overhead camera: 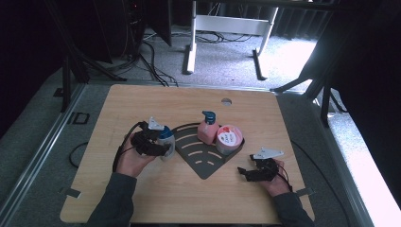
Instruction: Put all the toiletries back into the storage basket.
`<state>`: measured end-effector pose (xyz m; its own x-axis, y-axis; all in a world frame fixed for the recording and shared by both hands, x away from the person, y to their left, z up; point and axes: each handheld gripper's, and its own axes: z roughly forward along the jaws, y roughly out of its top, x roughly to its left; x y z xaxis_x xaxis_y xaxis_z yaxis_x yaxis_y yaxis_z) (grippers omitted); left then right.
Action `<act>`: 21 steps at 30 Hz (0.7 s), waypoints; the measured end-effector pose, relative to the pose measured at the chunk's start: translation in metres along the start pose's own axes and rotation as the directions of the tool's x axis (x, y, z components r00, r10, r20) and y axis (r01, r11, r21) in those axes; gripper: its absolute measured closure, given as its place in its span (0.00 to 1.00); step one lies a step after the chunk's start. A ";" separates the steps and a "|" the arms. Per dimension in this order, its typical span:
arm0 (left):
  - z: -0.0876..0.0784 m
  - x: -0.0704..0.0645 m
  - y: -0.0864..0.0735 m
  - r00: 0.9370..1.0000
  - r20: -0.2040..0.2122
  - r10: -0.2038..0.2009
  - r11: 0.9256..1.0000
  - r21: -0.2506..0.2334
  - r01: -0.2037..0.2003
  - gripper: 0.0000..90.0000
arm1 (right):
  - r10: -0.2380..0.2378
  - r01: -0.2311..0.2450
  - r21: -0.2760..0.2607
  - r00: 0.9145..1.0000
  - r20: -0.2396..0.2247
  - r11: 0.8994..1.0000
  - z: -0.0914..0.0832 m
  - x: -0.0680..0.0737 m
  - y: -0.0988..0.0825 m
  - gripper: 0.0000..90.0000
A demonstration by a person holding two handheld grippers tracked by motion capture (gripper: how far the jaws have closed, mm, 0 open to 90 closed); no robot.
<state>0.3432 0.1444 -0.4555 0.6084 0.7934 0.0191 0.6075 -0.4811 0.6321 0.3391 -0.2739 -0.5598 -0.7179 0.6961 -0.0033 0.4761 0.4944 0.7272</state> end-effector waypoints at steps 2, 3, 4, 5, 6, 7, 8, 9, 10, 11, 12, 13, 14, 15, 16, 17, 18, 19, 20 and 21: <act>0.000 0.000 0.001 1.000 -0.002 0.003 1.000 0.005 -0.003 0.45 | 0.000 0.000 0.000 1.000 0.000 1.000 0.000 0.000 0.000 0.23; 0.000 0.000 0.001 1.000 -0.001 0.003 1.000 0.005 -0.003 0.45 | 0.000 0.000 0.000 1.000 0.000 1.000 0.000 0.000 0.000 0.23; 0.000 0.001 0.001 1.000 -0.002 0.006 1.000 0.006 -0.006 0.46 | 0.000 0.000 -0.001 1.000 0.000 1.000 0.000 0.000 0.000 0.23; 0.000 0.001 0.002 1.000 -0.002 0.007 1.000 0.006 -0.007 0.46 | 0.000 0.000 -0.001 1.000 0.000 1.000 0.000 0.000 0.000 0.23; -0.001 0.001 0.003 1.000 0.001 0.007 1.000 0.009 -0.007 0.46 | -0.001 0.001 -0.001 1.000 0.001 1.000 0.000 0.000 0.000 0.23; -0.001 0.001 0.003 1.000 0.001 0.007 1.000 0.009 -0.007 0.47 | -0.001 0.001 -0.001 1.000 0.001 1.000 0.000 0.000 0.000 0.23; -0.001 0.002 0.003 1.000 0.002 0.010 1.000 0.013 -0.010 0.47 | -0.002 0.002 -0.001 1.000 0.001 1.000 0.000 0.000 0.000 0.23; -0.001 0.002 0.004 1.000 0.009 0.011 1.000 0.014 -0.011 0.47 | -0.002 0.002 -0.001 1.000 0.001 1.000 0.000 0.000 0.000 0.23; 0.000 0.002 0.005 1.000 0.011 0.009 1.000 0.013 -0.009 0.48 | 0.000 0.000 -0.001 1.000 0.000 1.000 0.000 0.000 0.000 0.23; 0.000 0.002 0.006 1.000 0.009 0.013 1.000 0.019 -0.013 0.48 | 0.000 0.000 0.000 1.000 0.000 1.000 0.000 0.000 0.000 0.23; 0.000 0.002 0.007 1.000 0.006 0.019 1.000 0.022 -0.019 0.48 | 0.000 0.000 0.000 1.000 0.000 1.000 0.000 0.000 0.000 0.23; 0.000 0.001 0.008 1.000 0.006 0.020 1.000 0.023 -0.020 0.48 | 0.000 0.000 -0.001 1.000 0.000 1.000 0.000 0.000 0.000 0.23; -0.001 0.002 0.009 1.000 0.008 0.023 0.999 0.024 -0.023 0.48 | 0.000 0.000 0.000 1.000 0.000 1.000 0.000 0.000 0.000 0.23; -0.001 0.002 0.010 1.000 0.007 0.024 0.999 0.024 -0.024 0.48 | 0.000 0.000 -0.001 1.000 0.000 1.000 0.000 0.000 0.000 0.23; 0.000 0.002 0.011 1.000 0.009 0.025 0.999 0.029 -0.025 0.48 | 0.000 0.000 -0.001 1.000 0.000 1.000 0.000 0.000 0.000 0.23; 0.000 0.002 0.011 1.000 0.012 0.027 0.999 0.033 -0.028 0.48 | 0.000 0.000 -0.001 1.000 0.000 1.000 0.000 0.000 0.000 0.23; 0.000 0.003 0.012 1.000 0.011 0.029 0.999 0.038 -0.030 0.48 | 0.000 0.000 -0.001 1.000 0.000 1.000 0.000 0.000 0.000 0.23; 0.001 0.003 0.012 0.999 0.012 0.029 0.999 0.042 -0.030 0.48 | 0.000 0.000 -0.001 1.000 0.000 1.000 0.000 0.000 0.000 0.23; 0.001 0.004 0.013 0.999 0.013 0.032 0.998 0.045 -0.033 0.48 | 0.000 0.000 -0.001 1.000 0.000 1.000 0.000 0.000 0.000 0.23; 0.001 0.004 0.013 0.999 0.015 0.035 0.998 0.050 -0.035 0.48 | 0.000 0.000 -0.001 1.000 0.000 1.000 0.000 0.000 0.000 0.23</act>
<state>0.3543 0.1407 -0.4479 0.6366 0.7706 0.0297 0.6101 -0.5268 0.5918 0.3392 -0.2739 -0.5598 -0.7177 0.6963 -0.0033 0.4760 0.4941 0.7276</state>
